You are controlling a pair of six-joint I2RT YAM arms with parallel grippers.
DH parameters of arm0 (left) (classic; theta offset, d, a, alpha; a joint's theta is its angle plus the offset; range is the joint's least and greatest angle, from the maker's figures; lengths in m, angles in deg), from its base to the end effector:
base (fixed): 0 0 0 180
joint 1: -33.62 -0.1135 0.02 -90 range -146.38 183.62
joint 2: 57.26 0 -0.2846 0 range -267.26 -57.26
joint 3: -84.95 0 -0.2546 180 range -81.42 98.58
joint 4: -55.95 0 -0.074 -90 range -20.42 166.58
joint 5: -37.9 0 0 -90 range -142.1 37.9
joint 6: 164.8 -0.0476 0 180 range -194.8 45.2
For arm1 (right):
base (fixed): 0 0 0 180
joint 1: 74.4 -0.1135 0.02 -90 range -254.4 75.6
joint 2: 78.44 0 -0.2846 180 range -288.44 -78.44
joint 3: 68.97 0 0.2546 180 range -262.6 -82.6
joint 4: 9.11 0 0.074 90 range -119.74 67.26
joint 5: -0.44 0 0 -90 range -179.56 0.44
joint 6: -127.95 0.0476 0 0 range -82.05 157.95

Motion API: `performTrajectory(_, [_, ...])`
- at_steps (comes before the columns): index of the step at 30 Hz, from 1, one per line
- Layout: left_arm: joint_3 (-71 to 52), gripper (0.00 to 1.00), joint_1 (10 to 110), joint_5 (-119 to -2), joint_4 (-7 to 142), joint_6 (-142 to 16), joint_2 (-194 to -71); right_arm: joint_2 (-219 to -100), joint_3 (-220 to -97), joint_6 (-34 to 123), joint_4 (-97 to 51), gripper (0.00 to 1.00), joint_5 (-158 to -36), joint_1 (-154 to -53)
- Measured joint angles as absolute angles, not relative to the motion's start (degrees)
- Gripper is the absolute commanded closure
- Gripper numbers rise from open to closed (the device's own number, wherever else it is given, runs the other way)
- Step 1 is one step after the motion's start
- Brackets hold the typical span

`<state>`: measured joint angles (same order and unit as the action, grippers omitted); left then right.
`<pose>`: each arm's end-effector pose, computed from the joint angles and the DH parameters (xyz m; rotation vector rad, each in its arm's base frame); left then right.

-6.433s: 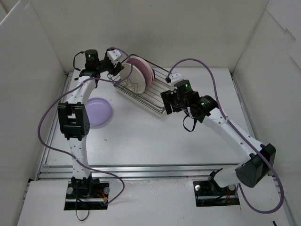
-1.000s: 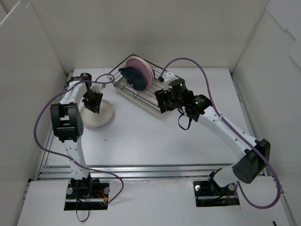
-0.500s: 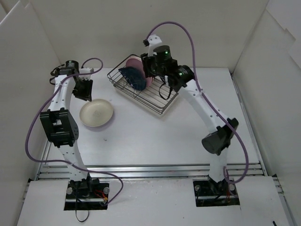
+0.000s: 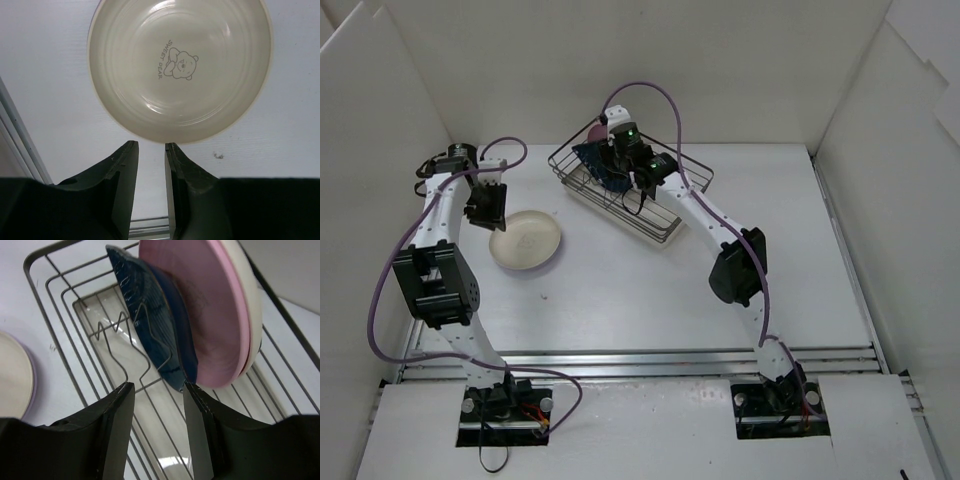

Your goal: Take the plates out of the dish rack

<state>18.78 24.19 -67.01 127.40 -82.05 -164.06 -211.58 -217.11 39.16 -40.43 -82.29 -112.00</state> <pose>0.4033 0.0546 0.3089 0.0283 2.6536 -0.2561 0.4607 0.3472 0.3530 -0.4983 1.8004 0.3527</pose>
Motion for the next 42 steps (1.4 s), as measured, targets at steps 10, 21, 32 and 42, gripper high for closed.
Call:
performTrajectory(10, [18.3, 0.72, 22.8, -67.3, 126.7, -81.8, -164.0, -218.0, -219.4, 41.2, -32.1, 0.52, -81.5, -111.1])
performTrajectory(21, [18.0, 0.72, 21.5, -67.7, 126.4, -81.7, -164.0, -221.7, -223.5, 41.5, -28.8, 0.64, -79.2, -110.8])
performTrajectory(32, [16.9, 0.72, 21.1, -68.1, 126.1, -81.7, -164.0, -224.2, -222.0, 39.0, -24.1, 0.56, -76.9, -110.7])
performTrajectory(42, [16.9, 0.72, 21.1, -68.4, 126.2, -81.6, -164.0, -225.8, -222.4, 37.9, -22.8, 0.59, -75.9, -110.6])
